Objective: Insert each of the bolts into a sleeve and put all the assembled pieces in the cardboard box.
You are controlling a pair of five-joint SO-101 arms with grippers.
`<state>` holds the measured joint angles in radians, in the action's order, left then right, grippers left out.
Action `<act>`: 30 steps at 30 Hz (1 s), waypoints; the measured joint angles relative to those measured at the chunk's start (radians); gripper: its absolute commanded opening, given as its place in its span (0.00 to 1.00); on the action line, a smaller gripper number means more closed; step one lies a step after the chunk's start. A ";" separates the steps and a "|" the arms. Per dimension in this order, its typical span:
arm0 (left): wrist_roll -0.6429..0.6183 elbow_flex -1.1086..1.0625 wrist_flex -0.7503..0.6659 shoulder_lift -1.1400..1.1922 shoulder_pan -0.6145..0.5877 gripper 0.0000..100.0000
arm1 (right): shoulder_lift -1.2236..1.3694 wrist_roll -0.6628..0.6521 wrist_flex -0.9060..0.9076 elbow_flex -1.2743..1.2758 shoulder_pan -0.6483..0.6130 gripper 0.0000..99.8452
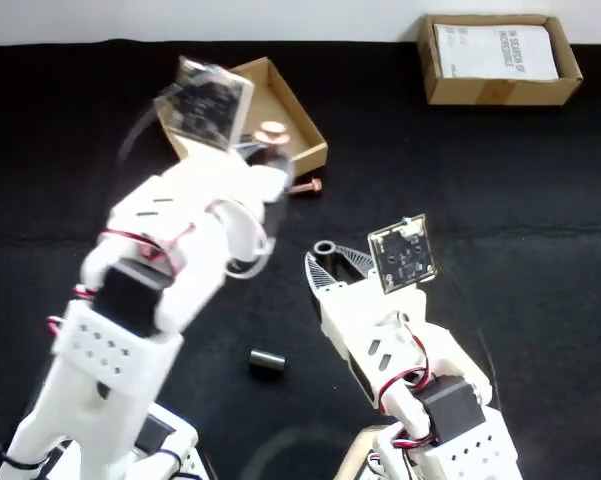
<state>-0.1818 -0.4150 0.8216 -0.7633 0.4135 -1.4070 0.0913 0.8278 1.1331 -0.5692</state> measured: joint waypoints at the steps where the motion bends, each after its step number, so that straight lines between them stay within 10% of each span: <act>1: 0.000 -0.041 -0.055 -0.011 0.023 0.01 | 0.000 0.000 -0.006 0.006 0.000 0.01; 30: -0.087 -0.388 -0.442 -0.158 0.175 0.01 | 0.000 0.000 -0.015 0.032 0.028 0.01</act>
<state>-0.2693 -0.8032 0.3798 -0.9214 0.5884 -1.4070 0.0913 0.8124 1.1653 -0.5416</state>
